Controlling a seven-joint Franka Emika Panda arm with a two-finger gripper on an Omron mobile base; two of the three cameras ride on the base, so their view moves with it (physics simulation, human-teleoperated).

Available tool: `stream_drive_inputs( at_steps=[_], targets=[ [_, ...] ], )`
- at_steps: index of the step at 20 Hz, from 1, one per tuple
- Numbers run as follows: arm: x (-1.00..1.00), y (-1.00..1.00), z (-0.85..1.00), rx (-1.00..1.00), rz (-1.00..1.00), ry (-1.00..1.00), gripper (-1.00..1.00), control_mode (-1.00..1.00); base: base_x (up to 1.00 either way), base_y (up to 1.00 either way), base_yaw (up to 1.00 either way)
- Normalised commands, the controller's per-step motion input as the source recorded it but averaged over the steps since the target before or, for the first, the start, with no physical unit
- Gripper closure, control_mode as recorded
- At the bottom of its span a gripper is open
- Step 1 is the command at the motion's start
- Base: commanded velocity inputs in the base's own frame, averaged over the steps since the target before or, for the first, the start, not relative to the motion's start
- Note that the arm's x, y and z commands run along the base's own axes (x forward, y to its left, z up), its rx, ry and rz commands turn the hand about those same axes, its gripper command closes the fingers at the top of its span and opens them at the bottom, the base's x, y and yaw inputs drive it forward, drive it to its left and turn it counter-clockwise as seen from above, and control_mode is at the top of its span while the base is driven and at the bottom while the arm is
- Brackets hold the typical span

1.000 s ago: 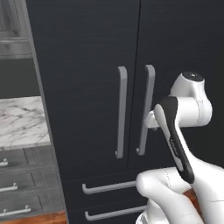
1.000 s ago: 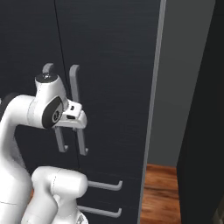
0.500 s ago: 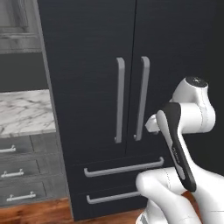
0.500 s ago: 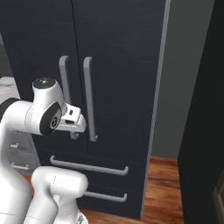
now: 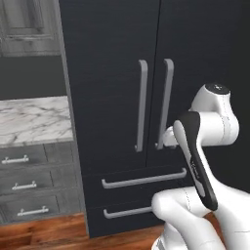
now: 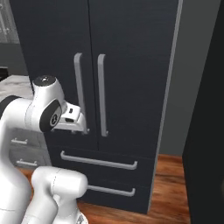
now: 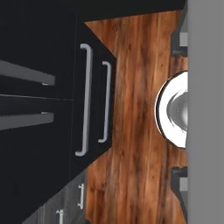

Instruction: Retrieve the orange and pear from the fridge and place them into the bowl on the dining table.

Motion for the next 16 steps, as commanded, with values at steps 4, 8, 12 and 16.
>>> stream_drive_inputs(
  at_steps=[4,8,12,16],
  targets=[
    [0.00,0.00,0.00,0.00,0.00,0.00,-1.00,1.00,-0.65,0.00,0.00],
    [0.00,0.00,0.00,0.00,0.00,0.00,-1.00,-1.00,-0.20,0.00,0.00],
    [0.05,-0.07,0.00,0.00,0.00,-0.06,-1.00,-1.00,0.00,0.00,0.00],
    [0.11,-0.18,0.10,-0.01,0.00,-0.19,-1.00,-1.00,0.00,0.00,0.00]
  ],
)
